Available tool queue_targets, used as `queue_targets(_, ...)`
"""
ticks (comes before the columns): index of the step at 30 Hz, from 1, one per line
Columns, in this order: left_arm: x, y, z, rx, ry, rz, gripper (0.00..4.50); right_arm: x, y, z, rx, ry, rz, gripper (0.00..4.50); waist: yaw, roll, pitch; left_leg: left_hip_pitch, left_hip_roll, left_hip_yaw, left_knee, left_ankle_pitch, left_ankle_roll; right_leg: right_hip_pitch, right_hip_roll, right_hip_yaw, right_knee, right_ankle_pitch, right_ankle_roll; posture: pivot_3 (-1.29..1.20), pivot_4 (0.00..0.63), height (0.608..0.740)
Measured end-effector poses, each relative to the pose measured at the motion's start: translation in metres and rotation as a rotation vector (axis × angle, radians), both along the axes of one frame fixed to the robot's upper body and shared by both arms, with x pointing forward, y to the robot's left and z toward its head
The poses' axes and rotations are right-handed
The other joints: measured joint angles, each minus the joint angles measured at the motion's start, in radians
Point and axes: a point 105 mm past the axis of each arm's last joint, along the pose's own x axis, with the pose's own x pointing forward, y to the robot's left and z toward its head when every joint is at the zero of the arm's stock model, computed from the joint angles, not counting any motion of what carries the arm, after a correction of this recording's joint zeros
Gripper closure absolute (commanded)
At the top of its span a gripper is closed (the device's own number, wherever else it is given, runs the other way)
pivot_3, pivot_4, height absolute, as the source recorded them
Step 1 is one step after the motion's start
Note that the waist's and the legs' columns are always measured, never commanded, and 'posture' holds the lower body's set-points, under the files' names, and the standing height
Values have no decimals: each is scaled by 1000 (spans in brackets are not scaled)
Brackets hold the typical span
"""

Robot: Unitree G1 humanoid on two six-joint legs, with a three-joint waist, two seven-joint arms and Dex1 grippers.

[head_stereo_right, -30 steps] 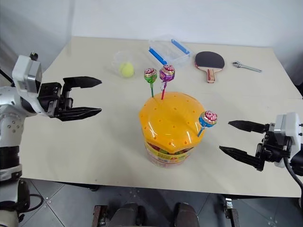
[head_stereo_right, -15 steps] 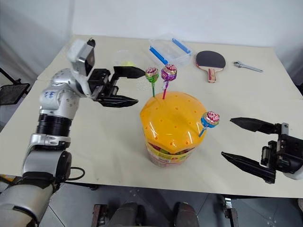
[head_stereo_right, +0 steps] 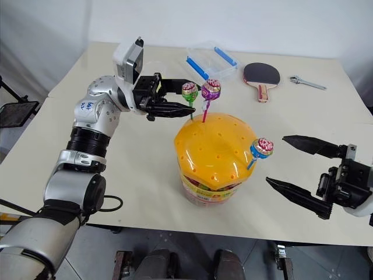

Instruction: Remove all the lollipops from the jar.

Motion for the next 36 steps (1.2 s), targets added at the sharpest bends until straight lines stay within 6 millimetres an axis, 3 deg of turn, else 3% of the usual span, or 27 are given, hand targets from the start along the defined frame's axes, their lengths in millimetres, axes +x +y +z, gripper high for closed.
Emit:
queue_targets(6, -11, 0, 9, 21, -24, -30, 4475, 4, -3, 3, -7, -30, -17, 0, 0, 0, 0, 0, 0, 0, 0, 0, 0, 0, 0, 0, 0, 0, 0, 0, 150, 740)
queue_targets(15, -19, 2, 18, 15, -63, -36, 4475, 12, -8, 6, -10, -53, -27, 0, -1, 0, 0, 0, 0, 0, 1, 0, 0, 0, 0, 0, 0, 0, 0, 0, 150, 740)
queue_targets(19, -18, 7, 32, -13, -98, 15, 4475, 14, -9, 6, -15, -52, -25, 0, 0, 0, 0, -1, 0, -1, 1, 0, 0, 0, 0, 0, 1, 0, 0, 0, 150, 740)
queue_targets(23, -9, 24, 59, -25, -154, 203, 4475, 20, -12, 7, -18, -49, -25, 0, -4, 0, 0, 0, 0, -1, 1, 0, 0, 0, 0, 0, 1, 0, 0, 0, 150, 740)
queue_targets(25, 5, 40, 64, 20, -146, 388, 4475, 21, -14, 8, -15, -51, -29, 0, -7, 0, 0, 0, 0, -1, 1, 0, 0, 0, 0, 0, 2, 0, 0, 0, 150, 740)
queue_targets(31, 51, 104, 26, 193, 147, 920, 4475, 19, -12, 7, -22, -51, 3, 0, -11, 0, 0, 0, 0, -2, 1, 0, 0, 0, 0, 0, 2, 0, 0, 0, 150, 740)
queue_targets(36, 51, 163, -32, 359, 363, 1234, 4475, 14, -15, -1, -36, -5, 64, 0, -17, -1, 0, 0, 0, -2, 1, 0, 0, 0, 0, 0, 3, 0, 0, 0, 150, 740)
